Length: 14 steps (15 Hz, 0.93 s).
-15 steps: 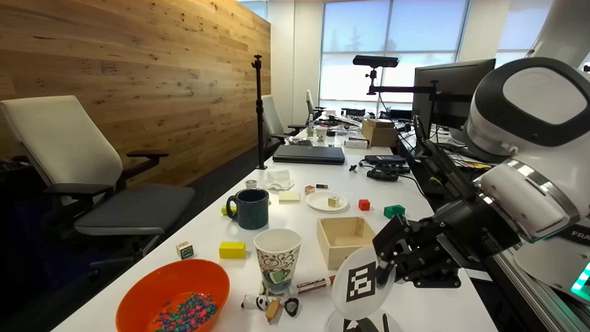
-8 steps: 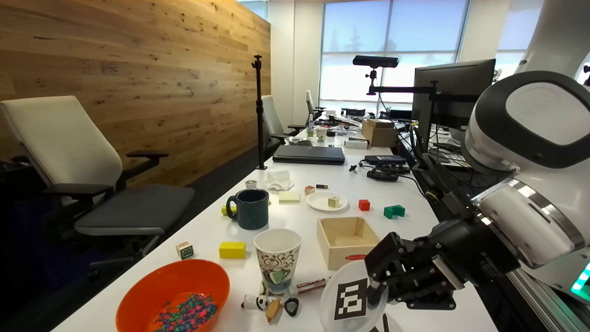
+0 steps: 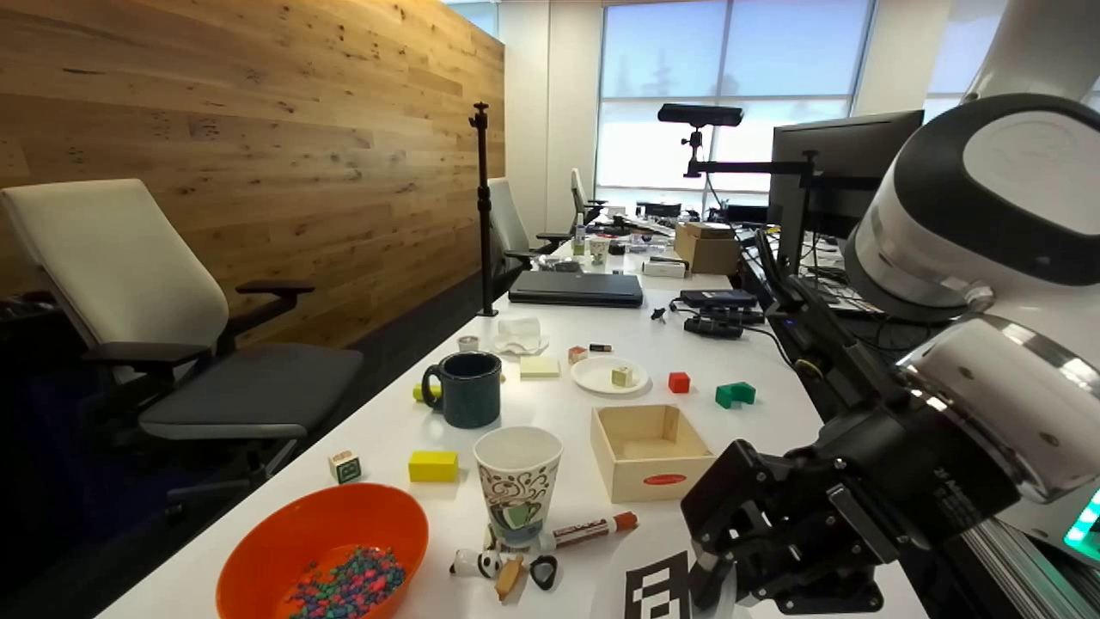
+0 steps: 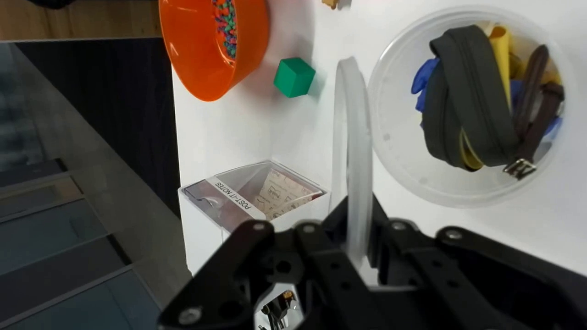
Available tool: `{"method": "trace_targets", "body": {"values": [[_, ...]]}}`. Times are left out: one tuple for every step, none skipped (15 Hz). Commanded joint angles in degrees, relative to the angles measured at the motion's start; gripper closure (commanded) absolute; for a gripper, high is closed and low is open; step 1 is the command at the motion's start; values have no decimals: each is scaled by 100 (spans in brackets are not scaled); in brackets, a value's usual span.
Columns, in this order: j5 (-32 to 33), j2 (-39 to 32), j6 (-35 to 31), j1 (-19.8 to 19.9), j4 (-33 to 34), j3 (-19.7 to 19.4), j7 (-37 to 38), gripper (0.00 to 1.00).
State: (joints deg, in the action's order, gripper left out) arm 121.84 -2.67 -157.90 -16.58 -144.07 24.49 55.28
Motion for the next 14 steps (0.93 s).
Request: {"method": "trace_targets", "body": {"values": [[-32, 8, -17, -101, 6, -105, -21, 94], [-31, 8, -18, -101, 6, -105, -16, 94], [-30, 8, -19, -101, 6, -105, -11, 94], [-29, 8, -20, -101, 7, -105, -9, 94], [-49, 13, 77, -128, -29, -80, 56, 98], [-181, 3, 295, -183, -89, -42, -1, 98], [-310, 0, 687, -287, -160, 30, -146, 98], [-289, -8, 1019, -382, -198, 93, -137, 98], [-327, -44, 1426, -514, -251, 179, -167, 98], [-430, -79, 1783, -625, -317, 241, -293, 98], [-531, -149, 2177, -759, -374, 331, -331, 98], [-659, -196, 2490, -877, -413, 412, -380, 98], [-829, -281, 2895, -1021, -478, 513, -494, 98], [-993, -348, 3198, -1130, -503, 593, -575, 98]]}}
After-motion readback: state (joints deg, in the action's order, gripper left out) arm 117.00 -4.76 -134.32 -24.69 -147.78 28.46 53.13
